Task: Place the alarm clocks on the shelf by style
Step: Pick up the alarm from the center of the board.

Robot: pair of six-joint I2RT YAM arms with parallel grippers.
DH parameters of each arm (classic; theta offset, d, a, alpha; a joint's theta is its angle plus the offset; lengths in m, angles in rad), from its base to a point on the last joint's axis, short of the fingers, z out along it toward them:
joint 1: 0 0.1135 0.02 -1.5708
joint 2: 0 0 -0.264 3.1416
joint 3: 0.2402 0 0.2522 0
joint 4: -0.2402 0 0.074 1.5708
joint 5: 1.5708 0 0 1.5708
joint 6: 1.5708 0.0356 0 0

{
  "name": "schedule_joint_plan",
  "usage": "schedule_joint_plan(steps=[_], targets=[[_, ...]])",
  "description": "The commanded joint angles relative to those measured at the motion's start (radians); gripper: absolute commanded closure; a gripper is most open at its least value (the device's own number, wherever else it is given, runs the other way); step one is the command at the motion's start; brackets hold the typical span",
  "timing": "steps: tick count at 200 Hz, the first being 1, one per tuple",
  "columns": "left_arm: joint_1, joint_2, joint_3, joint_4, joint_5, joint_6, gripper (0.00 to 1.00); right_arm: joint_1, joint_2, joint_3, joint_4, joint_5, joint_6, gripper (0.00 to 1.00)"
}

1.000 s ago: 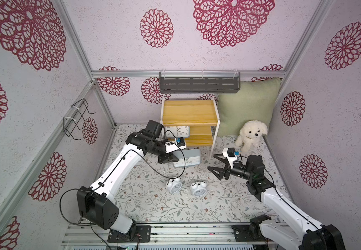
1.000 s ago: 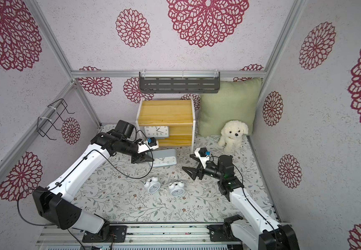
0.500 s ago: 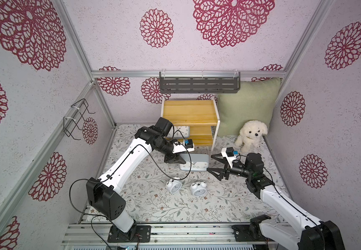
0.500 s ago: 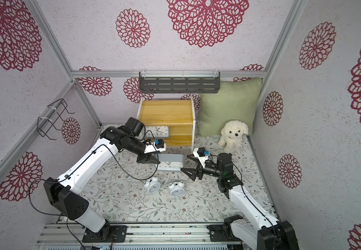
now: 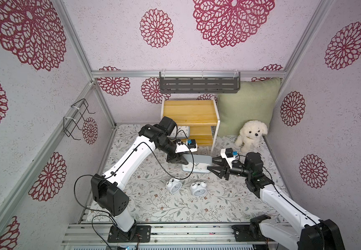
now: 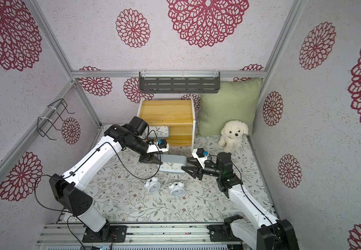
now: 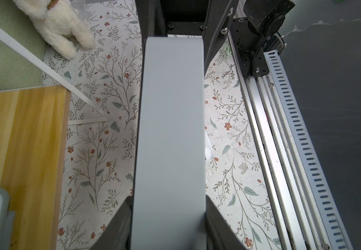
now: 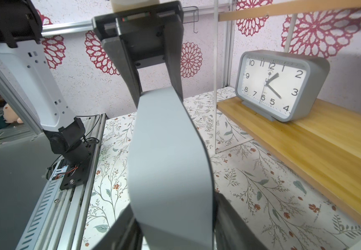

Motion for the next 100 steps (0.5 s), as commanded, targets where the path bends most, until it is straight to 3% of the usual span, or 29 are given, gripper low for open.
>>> schedule_joint_plan(steps=[1,25,38,58,100], targets=[[-0.017,0.005,0.040,-0.002,0.061,0.008,0.71,-0.001,-0.002,0.041,0.009,-0.003,0.003,0.56],[-0.019,0.002,0.043,0.021,0.065,-0.013,0.60,-0.001,-0.007,0.041,-0.001,0.025,-0.002,0.68],[-0.019,-0.007,0.032,0.054,0.052,-0.045,0.43,-0.002,-0.018,0.037,-0.005,0.062,-0.001,0.72],[-0.019,-0.038,-0.015,0.156,0.014,-0.109,0.29,-0.001,-0.038,0.023,-0.006,0.115,0.003,0.76],[-0.003,-0.149,-0.154,0.402,-0.108,-0.260,0.20,-0.004,-0.106,-0.020,-0.014,0.235,0.041,0.78]])
